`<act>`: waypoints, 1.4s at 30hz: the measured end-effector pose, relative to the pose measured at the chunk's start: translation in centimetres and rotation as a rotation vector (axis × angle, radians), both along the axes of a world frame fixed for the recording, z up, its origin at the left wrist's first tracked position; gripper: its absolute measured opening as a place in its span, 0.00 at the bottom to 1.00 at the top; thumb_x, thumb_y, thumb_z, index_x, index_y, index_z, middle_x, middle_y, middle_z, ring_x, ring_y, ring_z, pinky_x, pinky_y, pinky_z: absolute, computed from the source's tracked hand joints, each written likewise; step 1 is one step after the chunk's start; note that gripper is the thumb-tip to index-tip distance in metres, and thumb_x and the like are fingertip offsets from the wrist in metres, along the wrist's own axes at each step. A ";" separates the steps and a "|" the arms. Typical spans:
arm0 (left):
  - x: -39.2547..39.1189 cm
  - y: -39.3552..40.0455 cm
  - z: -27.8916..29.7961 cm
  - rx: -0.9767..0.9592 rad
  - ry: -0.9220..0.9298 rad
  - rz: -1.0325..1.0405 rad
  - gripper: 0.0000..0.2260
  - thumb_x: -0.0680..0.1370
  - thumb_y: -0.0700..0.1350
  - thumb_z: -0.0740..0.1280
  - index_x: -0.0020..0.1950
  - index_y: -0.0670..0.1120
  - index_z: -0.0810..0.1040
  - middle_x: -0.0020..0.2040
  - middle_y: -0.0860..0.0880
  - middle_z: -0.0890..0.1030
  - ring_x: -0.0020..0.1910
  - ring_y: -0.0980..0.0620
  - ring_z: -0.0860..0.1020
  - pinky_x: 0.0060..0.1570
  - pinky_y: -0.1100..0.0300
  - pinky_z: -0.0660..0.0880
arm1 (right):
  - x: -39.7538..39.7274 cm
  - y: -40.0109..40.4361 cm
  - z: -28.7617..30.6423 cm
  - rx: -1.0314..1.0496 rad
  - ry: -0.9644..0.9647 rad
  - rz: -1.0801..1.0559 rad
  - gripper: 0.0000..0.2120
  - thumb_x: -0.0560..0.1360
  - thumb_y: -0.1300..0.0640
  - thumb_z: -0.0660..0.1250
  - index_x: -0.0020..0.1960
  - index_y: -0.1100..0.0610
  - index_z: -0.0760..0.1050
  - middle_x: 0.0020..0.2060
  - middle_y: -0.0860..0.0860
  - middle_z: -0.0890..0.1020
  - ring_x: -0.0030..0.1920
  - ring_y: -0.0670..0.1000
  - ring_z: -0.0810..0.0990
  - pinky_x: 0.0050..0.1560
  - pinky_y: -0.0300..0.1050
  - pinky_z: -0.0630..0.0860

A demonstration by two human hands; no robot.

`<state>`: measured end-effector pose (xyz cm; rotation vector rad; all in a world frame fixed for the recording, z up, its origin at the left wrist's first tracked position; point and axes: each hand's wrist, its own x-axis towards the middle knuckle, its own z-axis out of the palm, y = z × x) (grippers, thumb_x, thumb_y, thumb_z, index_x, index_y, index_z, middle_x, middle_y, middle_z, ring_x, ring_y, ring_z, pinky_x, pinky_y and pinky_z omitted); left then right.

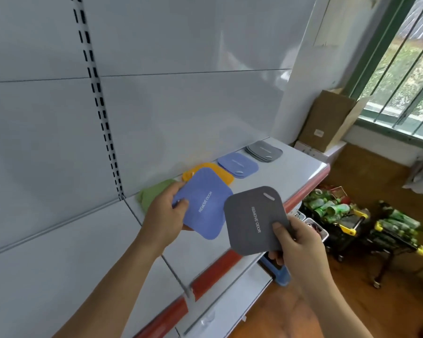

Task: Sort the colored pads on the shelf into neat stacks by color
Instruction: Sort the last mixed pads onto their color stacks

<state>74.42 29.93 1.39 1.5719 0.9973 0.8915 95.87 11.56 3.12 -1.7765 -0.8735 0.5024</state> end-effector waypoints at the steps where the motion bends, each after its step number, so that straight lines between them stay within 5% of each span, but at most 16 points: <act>1: 1.0 0.4 -0.1 -0.008 -0.009 0.007 0.20 0.81 0.47 0.64 0.73 0.56 0.77 0.65 0.55 0.83 0.63 0.47 0.82 0.54 0.41 0.84 | 1.0 0.5 -0.1 0.002 0.010 -0.003 0.10 0.85 0.58 0.63 0.53 0.47 0.81 0.31 0.55 0.83 0.31 0.63 0.80 0.33 0.62 0.79; 8: 8.6 3.1 -0.8 -0.028 -0.049 0.099 0.20 0.84 0.36 0.62 0.70 0.55 0.80 0.64 0.52 0.84 0.61 0.46 0.83 0.43 0.43 0.87 | 9.4 4.6 -1.5 0.017 0.031 0.045 0.11 0.84 0.58 0.65 0.49 0.44 0.81 0.31 0.56 0.83 0.31 0.64 0.81 0.33 0.64 0.79; 13: 14.7 3.1 -1.2 -0.057 -0.063 0.206 0.21 0.84 0.36 0.62 0.64 0.60 0.81 0.63 0.52 0.83 0.60 0.46 0.83 0.45 0.42 0.87 | 17.7 6.9 -2.1 0.018 0.029 0.155 0.11 0.83 0.57 0.65 0.48 0.44 0.82 0.30 0.57 0.83 0.32 0.65 0.81 0.33 0.64 0.78; 17: 19.5 3.0 -1.0 -0.108 -0.099 0.337 0.18 0.83 0.35 0.61 0.64 0.55 0.81 0.59 0.52 0.85 0.58 0.44 0.83 0.45 0.38 0.86 | 24.0 8.4 -2.0 0.020 0.040 0.232 0.10 0.84 0.58 0.65 0.49 0.48 0.82 0.30 0.57 0.82 0.33 0.69 0.79 0.32 0.63 0.77; 22: 23.8 3.9 -1.2 -0.223 -0.158 0.471 0.17 0.83 0.34 0.61 0.59 0.55 0.81 0.59 0.50 0.84 0.57 0.46 0.83 0.43 0.47 0.86 | 29.1 10.7 -2.4 0.002 0.081 0.289 0.09 0.83 0.60 0.65 0.48 0.52 0.82 0.29 0.56 0.81 0.28 0.57 0.76 0.29 0.52 0.74; 26: 26.2 6.7 -1.5 -0.259 -0.183 0.512 0.17 0.82 0.34 0.62 0.65 0.50 0.80 0.61 0.49 0.83 0.58 0.45 0.83 0.40 0.52 0.85 | 31.2 13.2 -3.1 -0.025 0.082 0.322 0.08 0.84 0.58 0.65 0.48 0.51 0.82 0.28 0.50 0.81 0.27 0.51 0.76 0.29 0.48 0.72; 31: 28.8 11.1 -2.4 -0.274 -0.169 0.566 0.18 0.79 0.35 0.63 0.64 0.51 0.80 0.60 0.49 0.84 0.59 0.42 0.83 0.51 0.36 0.85 | 33.2 16.3 -3.1 -0.056 0.081 0.313 0.08 0.84 0.58 0.65 0.50 0.49 0.82 0.34 0.50 0.84 0.29 0.52 0.82 0.30 0.46 0.78; 35: 30.7 13.3 -3.1 -0.116 0.228 0.607 0.18 0.79 0.42 0.65 0.69 0.51 0.75 0.60 0.46 0.83 0.58 0.40 0.81 0.56 0.45 0.80 | 35.5 19.1 -2.0 -0.025 0.028 0.365 0.09 0.84 0.58 0.64 0.50 0.50 0.81 0.31 0.54 0.83 0.28 0.55 0.81 0.30 0.50 0.77; 38: 31.8 13.3 -3.5 0.054 0.695 0.646 0.23 0.83 0.49 0.65 0.76 0.45 0.67 0.57 0.41 0.84 0.55 0.37 0.82 0.46 0.51 0.75 | 37.1 21.2 -2.3 -0.028 0.009 0.391 0.08 0.84 0.58 0.64 0.52 0.48 0.81 0.31 0.53 0.84 0.27 0.53 0.80 0.30 0.47 0.77; 42: 32.3 12.9 -3.2 0.156 1.062 0.667 0.16 0.83 0.52 0.64 0.66 0.44 0.73 0.56 0.43 0.84 0.54 0.39 0.81 0.45 0.51 0.74 | 38.8 24.2 -2.4 -0.001 0.023 0.459 0.09 0.84 0.58 0.63 0.52 0.47 0.81 0.32 0.53 0.84 0.28 0.54 0.81 0.30 0.49 0.78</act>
